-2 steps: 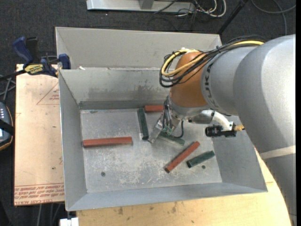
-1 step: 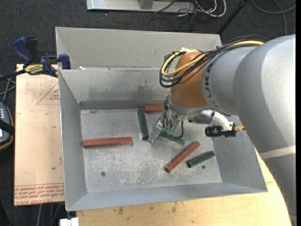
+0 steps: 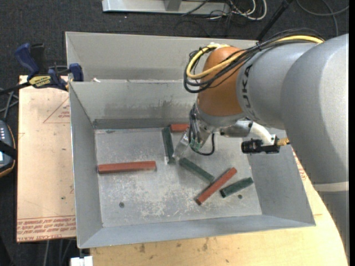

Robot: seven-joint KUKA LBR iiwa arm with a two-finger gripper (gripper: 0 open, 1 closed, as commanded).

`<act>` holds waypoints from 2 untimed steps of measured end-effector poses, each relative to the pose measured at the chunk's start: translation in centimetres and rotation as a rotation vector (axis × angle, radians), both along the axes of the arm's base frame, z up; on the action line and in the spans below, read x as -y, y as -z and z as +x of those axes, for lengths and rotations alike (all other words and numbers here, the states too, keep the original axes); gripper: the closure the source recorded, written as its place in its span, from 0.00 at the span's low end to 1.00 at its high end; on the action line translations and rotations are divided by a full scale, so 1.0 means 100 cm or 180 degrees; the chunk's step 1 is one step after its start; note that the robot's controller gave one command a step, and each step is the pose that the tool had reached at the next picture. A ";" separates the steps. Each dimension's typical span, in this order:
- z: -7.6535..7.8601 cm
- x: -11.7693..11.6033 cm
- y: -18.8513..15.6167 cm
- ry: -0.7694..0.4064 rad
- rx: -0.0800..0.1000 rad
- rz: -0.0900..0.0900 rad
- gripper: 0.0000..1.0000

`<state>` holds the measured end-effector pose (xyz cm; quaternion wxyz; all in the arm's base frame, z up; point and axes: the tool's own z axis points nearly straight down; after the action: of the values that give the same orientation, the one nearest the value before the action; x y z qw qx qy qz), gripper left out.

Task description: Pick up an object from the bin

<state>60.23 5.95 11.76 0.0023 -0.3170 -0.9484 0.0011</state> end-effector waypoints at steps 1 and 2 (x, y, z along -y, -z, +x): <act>-0.017 0.051 0.048 -0.0075 0.0009 0.0002 0.00; -0.016 0.050 0.045 -0.0076 0.0020 0.0004 1.00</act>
Offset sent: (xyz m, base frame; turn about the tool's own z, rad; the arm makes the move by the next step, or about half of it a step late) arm 0.0000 0.0000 0.0000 0.0000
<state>58.60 0.94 7.26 -0.0006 -0.3056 -0.9521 -0.0005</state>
